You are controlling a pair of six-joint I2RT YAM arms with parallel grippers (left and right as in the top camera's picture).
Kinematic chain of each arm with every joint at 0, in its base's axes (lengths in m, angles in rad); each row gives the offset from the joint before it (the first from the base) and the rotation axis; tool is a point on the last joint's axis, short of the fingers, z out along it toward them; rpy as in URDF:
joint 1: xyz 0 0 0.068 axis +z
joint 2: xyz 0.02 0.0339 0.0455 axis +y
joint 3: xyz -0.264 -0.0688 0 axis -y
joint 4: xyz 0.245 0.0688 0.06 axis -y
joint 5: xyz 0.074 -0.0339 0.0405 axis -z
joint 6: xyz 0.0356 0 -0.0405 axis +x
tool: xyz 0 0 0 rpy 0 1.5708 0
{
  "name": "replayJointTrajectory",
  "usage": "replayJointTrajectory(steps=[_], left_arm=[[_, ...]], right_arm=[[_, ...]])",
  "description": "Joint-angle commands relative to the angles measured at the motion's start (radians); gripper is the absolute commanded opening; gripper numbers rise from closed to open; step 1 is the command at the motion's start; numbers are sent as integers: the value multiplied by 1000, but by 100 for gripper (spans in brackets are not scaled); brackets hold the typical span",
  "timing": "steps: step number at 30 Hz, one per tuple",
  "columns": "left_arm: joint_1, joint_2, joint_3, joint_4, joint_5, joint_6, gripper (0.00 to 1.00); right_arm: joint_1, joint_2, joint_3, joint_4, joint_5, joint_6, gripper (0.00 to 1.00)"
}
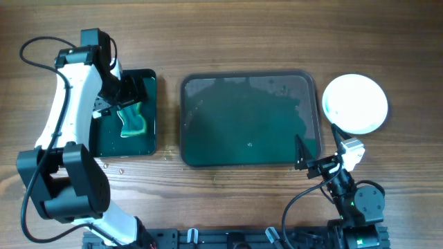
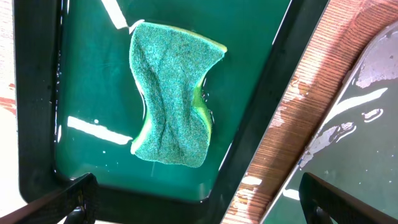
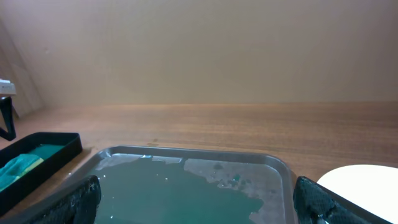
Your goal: Clean dirty plates on tray and stack at the side
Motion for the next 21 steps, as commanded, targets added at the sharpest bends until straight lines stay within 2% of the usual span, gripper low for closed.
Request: replayJointTrajectory(steps=[1, 11, 13, 15, 21], left_arm=[[4, -8, 13, 0, 11, 5, 100], [4, -8, 13, 0, 10, 5, 100], [4, -20, 13, 0, -58, 5, 100], [4, -56, 13, 0, -109, 5, 100], [4, -247, 13, -15, -113, 5, 100]], right_arm=[[5, -14, -3, 2, 21, -10, 100], [5, -14, -3, 2, 21, -11, 100], [5, -14, -3, 2, 21, -11, 100], [5, -14, -3, 2, 21, -11, 100], [5, -14, -3, 2, 21, -11, 100]])
